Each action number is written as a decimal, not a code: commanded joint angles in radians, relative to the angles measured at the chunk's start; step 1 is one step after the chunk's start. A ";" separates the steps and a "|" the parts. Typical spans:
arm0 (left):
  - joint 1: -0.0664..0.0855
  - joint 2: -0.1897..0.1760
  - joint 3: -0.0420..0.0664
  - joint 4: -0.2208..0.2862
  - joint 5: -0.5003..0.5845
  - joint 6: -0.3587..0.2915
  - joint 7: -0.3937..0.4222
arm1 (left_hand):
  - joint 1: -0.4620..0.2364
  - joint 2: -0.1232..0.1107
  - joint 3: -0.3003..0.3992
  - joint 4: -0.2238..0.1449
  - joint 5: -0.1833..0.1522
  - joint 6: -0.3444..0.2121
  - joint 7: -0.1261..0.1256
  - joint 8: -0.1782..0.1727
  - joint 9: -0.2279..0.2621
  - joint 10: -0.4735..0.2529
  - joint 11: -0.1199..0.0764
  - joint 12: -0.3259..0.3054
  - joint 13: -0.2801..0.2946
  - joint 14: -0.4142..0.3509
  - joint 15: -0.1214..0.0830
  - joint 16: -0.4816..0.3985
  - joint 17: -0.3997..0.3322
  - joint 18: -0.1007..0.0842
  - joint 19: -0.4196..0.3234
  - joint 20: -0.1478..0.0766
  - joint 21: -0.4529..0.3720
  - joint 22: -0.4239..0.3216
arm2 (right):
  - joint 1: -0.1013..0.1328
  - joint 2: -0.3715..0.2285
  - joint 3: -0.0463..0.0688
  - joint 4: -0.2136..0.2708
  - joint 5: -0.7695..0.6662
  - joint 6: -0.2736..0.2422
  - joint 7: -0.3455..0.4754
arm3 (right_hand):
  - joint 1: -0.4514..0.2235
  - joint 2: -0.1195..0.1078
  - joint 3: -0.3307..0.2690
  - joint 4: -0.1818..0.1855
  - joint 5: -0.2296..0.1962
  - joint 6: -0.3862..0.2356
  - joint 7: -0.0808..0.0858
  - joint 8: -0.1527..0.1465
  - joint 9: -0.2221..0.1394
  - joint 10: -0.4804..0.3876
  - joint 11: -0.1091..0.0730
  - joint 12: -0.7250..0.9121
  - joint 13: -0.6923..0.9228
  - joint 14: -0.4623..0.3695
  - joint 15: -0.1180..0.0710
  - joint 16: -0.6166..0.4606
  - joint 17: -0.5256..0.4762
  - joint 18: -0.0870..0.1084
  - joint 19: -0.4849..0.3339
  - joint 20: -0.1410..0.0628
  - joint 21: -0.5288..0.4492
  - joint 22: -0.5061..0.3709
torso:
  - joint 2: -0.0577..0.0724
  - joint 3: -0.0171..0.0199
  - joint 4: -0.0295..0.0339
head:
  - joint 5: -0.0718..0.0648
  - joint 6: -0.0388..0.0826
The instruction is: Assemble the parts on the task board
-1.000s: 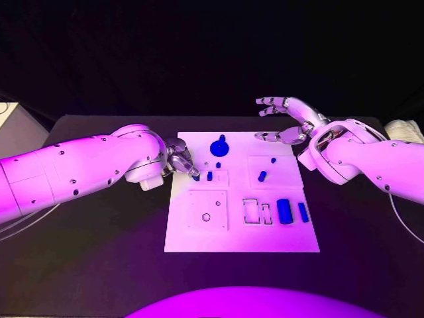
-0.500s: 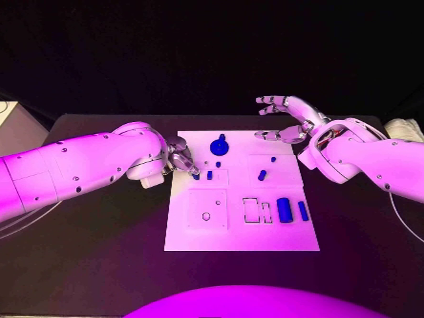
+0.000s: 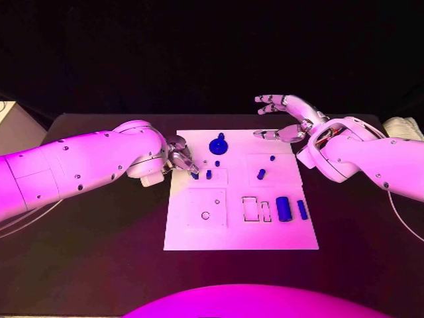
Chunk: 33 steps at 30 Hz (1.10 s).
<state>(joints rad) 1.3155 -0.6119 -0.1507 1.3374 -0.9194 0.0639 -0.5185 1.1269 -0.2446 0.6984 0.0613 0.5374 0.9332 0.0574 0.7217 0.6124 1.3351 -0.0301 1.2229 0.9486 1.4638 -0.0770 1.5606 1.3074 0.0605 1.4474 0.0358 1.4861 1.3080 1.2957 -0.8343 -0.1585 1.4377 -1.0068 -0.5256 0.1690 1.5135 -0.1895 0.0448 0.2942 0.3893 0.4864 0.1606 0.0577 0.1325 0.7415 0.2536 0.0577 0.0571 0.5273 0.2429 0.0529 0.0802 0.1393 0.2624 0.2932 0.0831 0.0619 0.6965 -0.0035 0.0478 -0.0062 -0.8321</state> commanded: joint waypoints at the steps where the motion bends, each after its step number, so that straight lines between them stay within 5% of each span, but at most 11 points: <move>1: -0.010 0.009 -0.007 0.002 0.016 0.021 -0.001 | -0.007 0.008 0.033 -0.046 -0.004 0.006 -0.021 -0.004 0.003 0.005 -0.004 0.000 0.001 0.103 -0.009 0.003 0.249 -0.018 0.004 -0.006 0.003 0.091 | 0.000 0.000 0.000 0.002 -0.004 0.009 0.007 | -0.002 0.011 0.005 -0.001 -0.003 0.008 0.135 0.005 0.001 0.004 -0.001 0.001 0.001 0.006 -0.003 0.003 0.001 -0.020 0.003 0.000 0.007 -0.001 | -0.001 0.0002 0.0013 | -0.001 -0.003; 28: -0.010 0.013 -0.007 -0.002 0.024 0.014 0.003 | -0.045 -0.006 -0.124 0.030 -0.026 0.040 -0.033 -0.040 -0.013 0.004 -0.012 0.000 0.018 0.103 -0.017 0.004 0.250 -0.019 0.006 -0.015 0.000 0.092 | 0.000 0.000 0.000 0.000 -0.003 0.008 0.007 | -0.002 0.012 0.007 -0.001 -0.003 0.011 0.135 0.005 0.001 0.007 -0.001 0.001 0.001 0.004 -0.002 0.001 0.000 -0.021 0.000 0.000 0.006 -0.002 | -0.001 -0.0005 0.0006 | -0.002 -0.005; 30: -0.010 0.013 -0.007 -0.002 0.024 0.015 0.003 | -0.050 -0.010 -0.148 0.042 -0.035 0.044 -0.032 -0.046 -0.016 0.003 -0.012 -0.001 0.019 0.103 -0.016 0.004 0.251 -0.019 0.006 -0.015 -0.001 0.092 | 0.000 0.000 0.000 0.000 -0.003 0.008 0.007 | -0.002 0.012 0.007 -0.001 -0.003 0.011 0.135 0.005 0.001 0.007 -0.001 0.001 0.001 0.004 -0.002 0.001 0.000 -0.021 0.000 0.000 0.006 -0.002 | -0.001 -0.0002 0.0007 | -0.002 -0.005; 33: -0.010 0.014 -0.007 -0.002 0.025 0.016 0.002 | -0.040 -0.007 -0.186 0.063 -0.098 0.051 -0.032 -0.058 -0.021 0.002 -0.012 -0.002 0.022 0.103 -0.016 0.004 0.250 -0.019 0.006 -0.015 -0.002 0.092 | 0.000 0.000 0.000 0.000 -0.003 0.008 0.007 | -0.002 0.012 0.007 -0.001 -0.003 0.011 0.135 0.005 0.001 0.007 -0.001 0.001 0.001 0.004 -0.002 0.001 0.000 -0.021 0.000 0.000 0.006 -0.002 | -0.001 -0.0010 0.0009 | -0.003 -0.005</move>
<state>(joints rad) 1.3111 -0.5991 -0.1537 1.3355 -0.8994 0.0608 -0.5100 1.0873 -0.2547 0.5197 0.1243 0.4490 0.9833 0.0196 0.6690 0.5946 1.3407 -0.0359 1.2228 0.9695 1.4668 -0.0880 1.5605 1.3074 0.0605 1.4524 0.0267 1.4861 1.3077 1.2956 -0.8345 -0.1585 1.4369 -1.0059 -0.5255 0.1690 1.5094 -0.1854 0.0448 0.2941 0.3893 0.4896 0.1574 0.0577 0.1323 0.7415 0.2536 0.0577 0.0570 0.5272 0.2429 0.0529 0.0801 0.1290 0.2624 0.2932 0.0831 0.0608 0.6952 -0.0039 0.0485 -0.0082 -0.8365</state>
